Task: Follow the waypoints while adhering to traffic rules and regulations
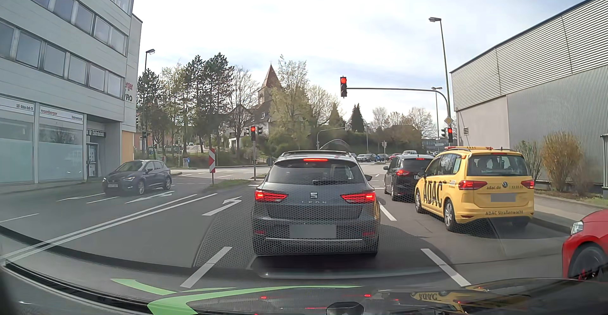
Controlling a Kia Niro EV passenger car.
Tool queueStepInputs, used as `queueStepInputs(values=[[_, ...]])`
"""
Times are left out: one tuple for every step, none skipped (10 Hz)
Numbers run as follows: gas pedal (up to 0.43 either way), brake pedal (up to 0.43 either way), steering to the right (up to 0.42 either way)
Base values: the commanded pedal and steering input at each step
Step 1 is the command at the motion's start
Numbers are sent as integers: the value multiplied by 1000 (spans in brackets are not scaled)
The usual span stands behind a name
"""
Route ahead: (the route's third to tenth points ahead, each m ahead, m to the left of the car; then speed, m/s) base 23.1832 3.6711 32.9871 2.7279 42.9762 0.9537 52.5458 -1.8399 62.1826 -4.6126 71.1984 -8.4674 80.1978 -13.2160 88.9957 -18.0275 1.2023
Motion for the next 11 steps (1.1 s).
queueStepInputs(values=[[0, 171, 6], [0, 183, 6], [0, 195, 6], [0, 220, 6], [0, 232, 6], [0, 244, 6], [0, 250, 6], [0, 250, 6], [0, 250, 7], [0, 250, 6], [0, 250, 6]])
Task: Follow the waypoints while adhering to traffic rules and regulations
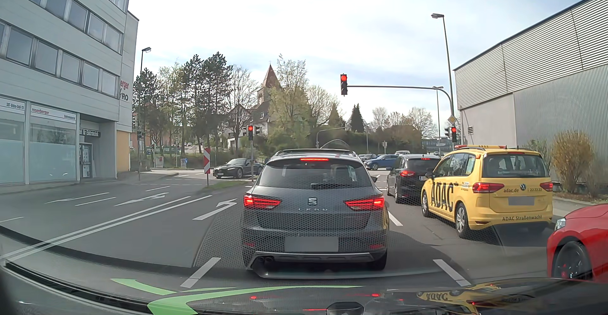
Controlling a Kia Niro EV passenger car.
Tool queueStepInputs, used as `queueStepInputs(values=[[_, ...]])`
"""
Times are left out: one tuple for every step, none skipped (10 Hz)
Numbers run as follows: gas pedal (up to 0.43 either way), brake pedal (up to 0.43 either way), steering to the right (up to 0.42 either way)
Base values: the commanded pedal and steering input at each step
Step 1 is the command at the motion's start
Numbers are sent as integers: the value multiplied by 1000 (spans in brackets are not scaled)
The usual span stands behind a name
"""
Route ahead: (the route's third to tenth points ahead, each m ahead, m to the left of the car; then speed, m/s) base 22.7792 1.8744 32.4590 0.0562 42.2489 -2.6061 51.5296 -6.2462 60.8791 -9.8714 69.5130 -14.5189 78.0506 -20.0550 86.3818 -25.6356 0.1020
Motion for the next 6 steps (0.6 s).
queueStepInputs(values=[[0, 250, 6], [0, 250, 6], [0, 250, 6], [0, 256, 6], [0, 250, 6], [0, 250, 6]])
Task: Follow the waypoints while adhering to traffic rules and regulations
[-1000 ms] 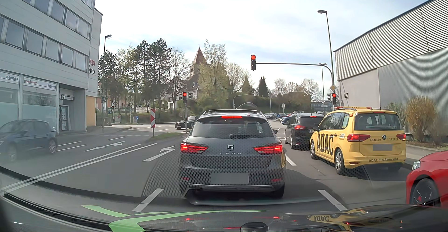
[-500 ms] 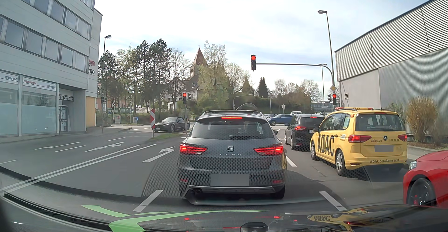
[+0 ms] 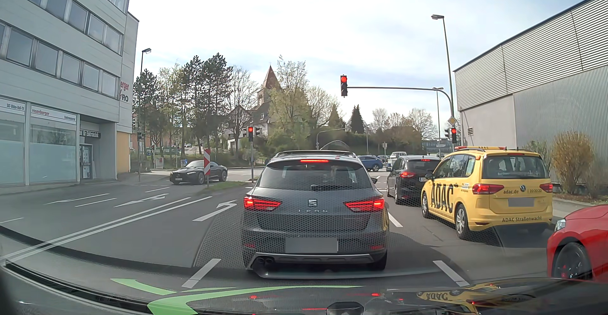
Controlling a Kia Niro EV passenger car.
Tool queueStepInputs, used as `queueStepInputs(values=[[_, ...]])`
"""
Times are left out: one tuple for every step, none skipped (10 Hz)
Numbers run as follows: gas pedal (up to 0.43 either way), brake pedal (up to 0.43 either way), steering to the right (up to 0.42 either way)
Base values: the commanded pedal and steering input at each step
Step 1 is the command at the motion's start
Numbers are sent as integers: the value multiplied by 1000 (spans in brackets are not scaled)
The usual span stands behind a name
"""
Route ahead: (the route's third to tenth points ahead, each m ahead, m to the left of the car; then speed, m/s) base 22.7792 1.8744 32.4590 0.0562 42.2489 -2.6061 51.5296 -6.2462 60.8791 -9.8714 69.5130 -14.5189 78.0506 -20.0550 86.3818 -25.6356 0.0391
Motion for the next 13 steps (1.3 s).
queueStepInputs(values=[[0, 256, 6], [0, 256, 6], [0, 250, 6], [0, 256, 6], [0, 250, 6], [0, 256, 6], [0, 256, 6], [0, 256, 6], [0, 256, 6], [0, 256, 6], [0, 256, 6], [0, 256, 6], [0, 256, 6]])
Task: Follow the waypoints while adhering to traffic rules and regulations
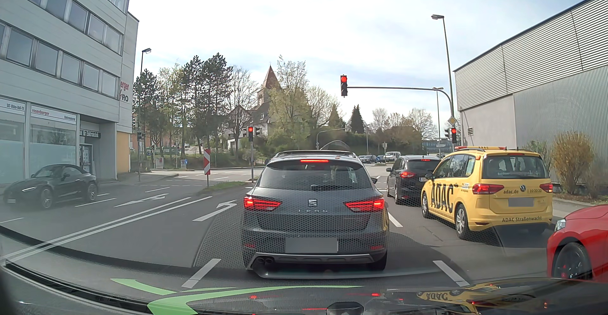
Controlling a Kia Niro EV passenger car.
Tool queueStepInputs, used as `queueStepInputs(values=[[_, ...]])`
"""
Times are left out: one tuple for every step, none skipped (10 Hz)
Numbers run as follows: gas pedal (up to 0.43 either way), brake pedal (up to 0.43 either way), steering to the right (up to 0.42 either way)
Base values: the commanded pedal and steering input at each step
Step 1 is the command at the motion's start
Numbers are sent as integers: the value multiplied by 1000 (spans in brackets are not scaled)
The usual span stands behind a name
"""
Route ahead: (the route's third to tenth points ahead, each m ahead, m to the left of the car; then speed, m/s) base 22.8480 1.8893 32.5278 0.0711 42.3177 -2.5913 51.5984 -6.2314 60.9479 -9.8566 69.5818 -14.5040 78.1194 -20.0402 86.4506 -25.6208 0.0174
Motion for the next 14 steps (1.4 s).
queueStepInputs(values=[[0, 256, 6], [0, 256, 6], [0, 256, 5], [0, 256, 3], [0, 256, 2], [0, 256, 2], [0, 256, 2], [0, 256, 2], [0, 256, 3], [0, 256, 2], [0, 256, 2], [0, 256, 3], [0, 256, 2], [0, 256, 2]])
